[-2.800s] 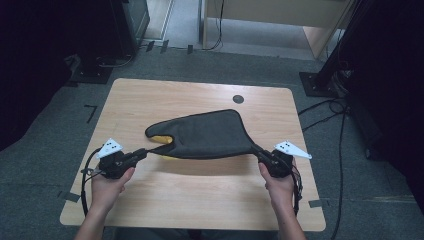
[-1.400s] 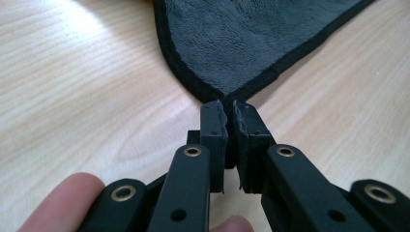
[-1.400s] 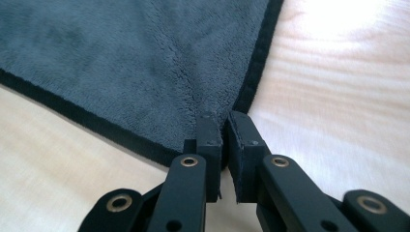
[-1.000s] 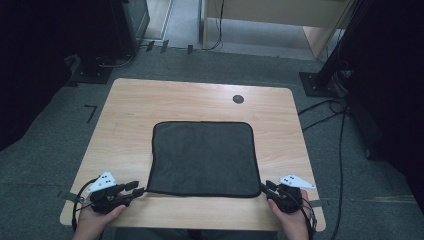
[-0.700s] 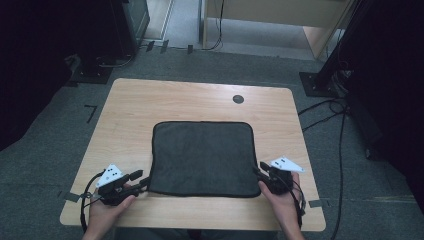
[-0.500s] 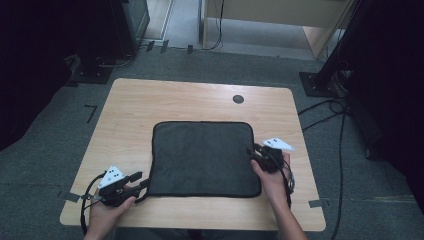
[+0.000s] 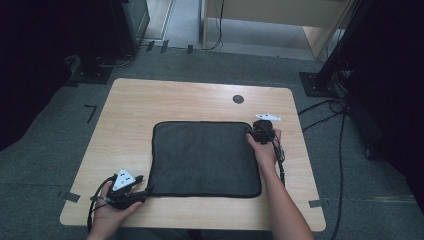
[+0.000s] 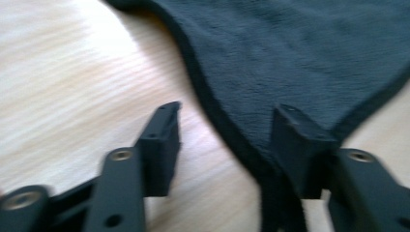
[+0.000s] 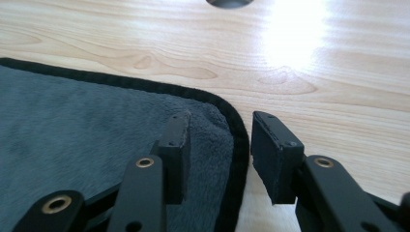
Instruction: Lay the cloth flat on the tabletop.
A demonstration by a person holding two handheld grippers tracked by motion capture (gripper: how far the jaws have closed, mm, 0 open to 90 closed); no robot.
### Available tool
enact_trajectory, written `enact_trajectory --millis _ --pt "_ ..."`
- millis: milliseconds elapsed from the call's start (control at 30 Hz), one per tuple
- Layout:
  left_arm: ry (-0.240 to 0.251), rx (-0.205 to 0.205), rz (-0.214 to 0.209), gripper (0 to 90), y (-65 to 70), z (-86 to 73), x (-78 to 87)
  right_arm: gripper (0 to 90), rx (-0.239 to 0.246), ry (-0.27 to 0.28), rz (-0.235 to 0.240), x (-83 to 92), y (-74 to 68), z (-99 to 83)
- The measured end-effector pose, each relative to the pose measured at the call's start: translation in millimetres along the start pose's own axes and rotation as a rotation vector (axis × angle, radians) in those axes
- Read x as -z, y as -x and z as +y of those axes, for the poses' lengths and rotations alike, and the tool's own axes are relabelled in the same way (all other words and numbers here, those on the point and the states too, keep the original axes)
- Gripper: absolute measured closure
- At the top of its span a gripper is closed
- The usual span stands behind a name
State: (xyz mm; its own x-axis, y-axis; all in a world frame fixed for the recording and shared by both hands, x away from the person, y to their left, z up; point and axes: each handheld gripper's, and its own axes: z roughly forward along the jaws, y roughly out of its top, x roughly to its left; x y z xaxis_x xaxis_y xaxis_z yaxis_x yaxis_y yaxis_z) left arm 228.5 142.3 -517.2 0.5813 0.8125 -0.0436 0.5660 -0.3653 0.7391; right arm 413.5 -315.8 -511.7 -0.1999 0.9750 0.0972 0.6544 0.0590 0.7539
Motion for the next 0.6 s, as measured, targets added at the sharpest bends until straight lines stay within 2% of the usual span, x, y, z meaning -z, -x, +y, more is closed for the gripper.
enact_trajectory --millis 67,100,200,233,267,367,467,567,600 --pt "-0.012 -0.007 0.043 32.9 2.1 1.0 -1.6 60.2 0.014 -0.025 -0.02 -8.1 -0.4 -0.7" --pt "-0.013 -0.008 0.044 31.4 2.1 1.1 -1.8 61.0 0.024 -0.012 -0.028 -9.7 -1.6 -0.9" --pt "-0.012 -0.007 0.043 31.4 2.0 1.0 -1.7 69.0 0.043 -0.015 -0.045 -11.4 -4.5 1.3" --pt "-0.012 -0.007 0.043 31.4 2.0 1.0 -1.7 69.0 0.043 -0.015 -0.045 -11.4 -4.5 1.3" --pt "-0.013 -0.008 0.043 31.3 2.0 1.0 -1.7 77.5 0.073 -0.011 -0.058 -11.8 -5.9 1.6" --pt "-0.016 -0.016 0.042 31.3 1.7 1.0 -1.5 81.6 0.087 -0.015 -0.081 -12.6 -4.7 3.0" --pt "-0.016 -0.018 0.041 31.3 1.6 1.0 -1.5 82.4 0.034 -0.013 -0.087 -13.5 2.3 4.5" --pt "-0.016 -0.017 0.041 31.3 1.6 1.0 -1.5 81.5 0.04 -0.019 -0.093 -13.9 3.8 6.0" --pt "-0.016 -0.017 0.041 31.3 1.5 0.9 -1.4 74.2 0.046 -0.026 -0.102 -14.0 5.3 7.6"
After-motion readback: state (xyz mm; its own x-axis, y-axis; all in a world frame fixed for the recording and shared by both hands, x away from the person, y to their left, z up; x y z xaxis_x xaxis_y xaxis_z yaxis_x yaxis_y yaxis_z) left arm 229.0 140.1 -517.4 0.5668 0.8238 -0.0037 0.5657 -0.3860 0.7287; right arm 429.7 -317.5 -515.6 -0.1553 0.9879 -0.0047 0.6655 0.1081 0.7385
